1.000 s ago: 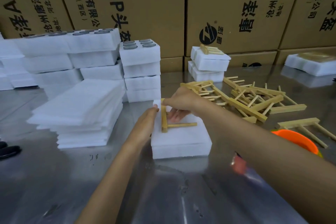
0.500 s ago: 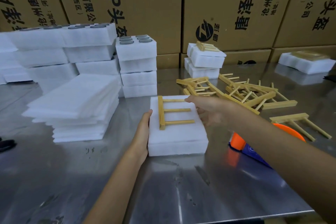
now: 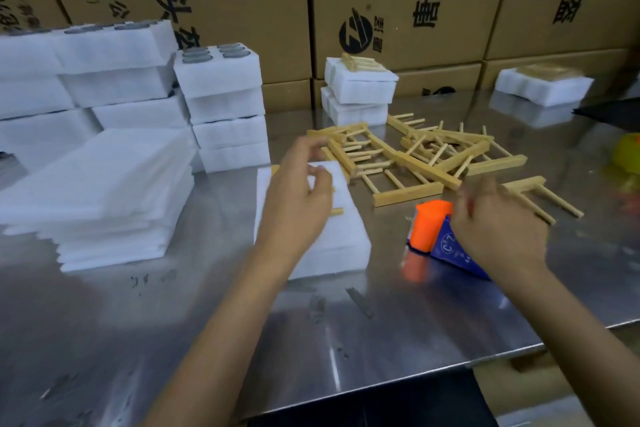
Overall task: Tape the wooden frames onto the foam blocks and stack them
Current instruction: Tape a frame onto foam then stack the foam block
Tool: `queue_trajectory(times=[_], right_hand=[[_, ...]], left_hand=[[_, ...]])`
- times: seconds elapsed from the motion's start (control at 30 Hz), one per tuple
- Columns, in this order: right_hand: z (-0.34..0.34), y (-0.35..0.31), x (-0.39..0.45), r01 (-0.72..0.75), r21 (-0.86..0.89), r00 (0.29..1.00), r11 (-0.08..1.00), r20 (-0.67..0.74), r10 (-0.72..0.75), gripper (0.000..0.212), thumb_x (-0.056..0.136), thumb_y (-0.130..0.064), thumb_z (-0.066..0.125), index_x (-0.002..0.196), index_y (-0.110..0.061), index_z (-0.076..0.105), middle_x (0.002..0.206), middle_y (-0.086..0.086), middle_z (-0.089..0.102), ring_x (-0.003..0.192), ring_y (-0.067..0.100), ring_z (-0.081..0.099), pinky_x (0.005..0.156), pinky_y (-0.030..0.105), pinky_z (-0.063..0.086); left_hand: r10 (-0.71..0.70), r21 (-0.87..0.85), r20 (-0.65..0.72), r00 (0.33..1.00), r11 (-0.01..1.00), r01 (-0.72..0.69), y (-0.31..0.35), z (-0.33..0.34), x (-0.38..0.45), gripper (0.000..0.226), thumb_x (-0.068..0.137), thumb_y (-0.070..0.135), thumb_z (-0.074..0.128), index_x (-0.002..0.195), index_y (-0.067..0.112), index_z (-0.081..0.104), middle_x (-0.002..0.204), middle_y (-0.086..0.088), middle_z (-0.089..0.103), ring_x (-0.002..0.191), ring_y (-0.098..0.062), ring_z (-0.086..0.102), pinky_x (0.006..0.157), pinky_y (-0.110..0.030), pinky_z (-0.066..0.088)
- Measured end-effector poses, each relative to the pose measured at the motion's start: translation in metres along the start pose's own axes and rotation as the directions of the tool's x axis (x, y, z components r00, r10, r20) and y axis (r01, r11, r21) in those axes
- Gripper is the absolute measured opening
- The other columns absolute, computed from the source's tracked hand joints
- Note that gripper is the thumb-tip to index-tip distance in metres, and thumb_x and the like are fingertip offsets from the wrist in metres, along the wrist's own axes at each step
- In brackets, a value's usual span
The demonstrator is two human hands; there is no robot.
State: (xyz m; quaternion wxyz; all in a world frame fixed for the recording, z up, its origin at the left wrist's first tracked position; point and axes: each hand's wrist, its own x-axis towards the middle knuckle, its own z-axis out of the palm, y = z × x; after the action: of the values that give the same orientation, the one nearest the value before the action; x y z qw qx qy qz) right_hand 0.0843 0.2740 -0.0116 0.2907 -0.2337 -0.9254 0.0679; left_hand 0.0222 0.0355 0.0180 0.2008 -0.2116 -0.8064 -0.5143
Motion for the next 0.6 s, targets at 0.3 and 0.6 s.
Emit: queue_trajectory(times=[0.3,0.6], right_hand=[[0.015,0.012,-0.012,-0.049,-0.027,0.996,0.998,-0.08,0.046,0.021,0.095,-0.028,0.046,0.088,-0.009,0.048,0.047,0.004,0.037,0.042,0.02,0.028,0.049,0.019,0.012],[0.019,0.019,-0.011,0.026,0.028,0.99,0.999,-0.138,-0.022,0.018,0.095,-0.028,0.044,0.087,-0.013,0.05,0.045,-0.005,0.034,0.037,0.008,0.022,0.049,0.017,0.012]], left_hand=[[-0.22,0.267,0.776,0.591,0.964,0.009,0.027,0.114,0.028,0.042,0.091,-0.001,0.05,0.129,0.013,0.061,0.123,-0.013,0.065,0.115,-0.03,0.059,0.097,-0.039,0.051],[-0.262,0.255,0.755,0.601,0.962,0.098,0.012,0.114,0.045,0.033,0.092,-0.004,0.056,0.119,0.01,0.07,0.113,-0.008,0.071,0.098,-0.016,0.064,0.088,-0.029,0.053]])
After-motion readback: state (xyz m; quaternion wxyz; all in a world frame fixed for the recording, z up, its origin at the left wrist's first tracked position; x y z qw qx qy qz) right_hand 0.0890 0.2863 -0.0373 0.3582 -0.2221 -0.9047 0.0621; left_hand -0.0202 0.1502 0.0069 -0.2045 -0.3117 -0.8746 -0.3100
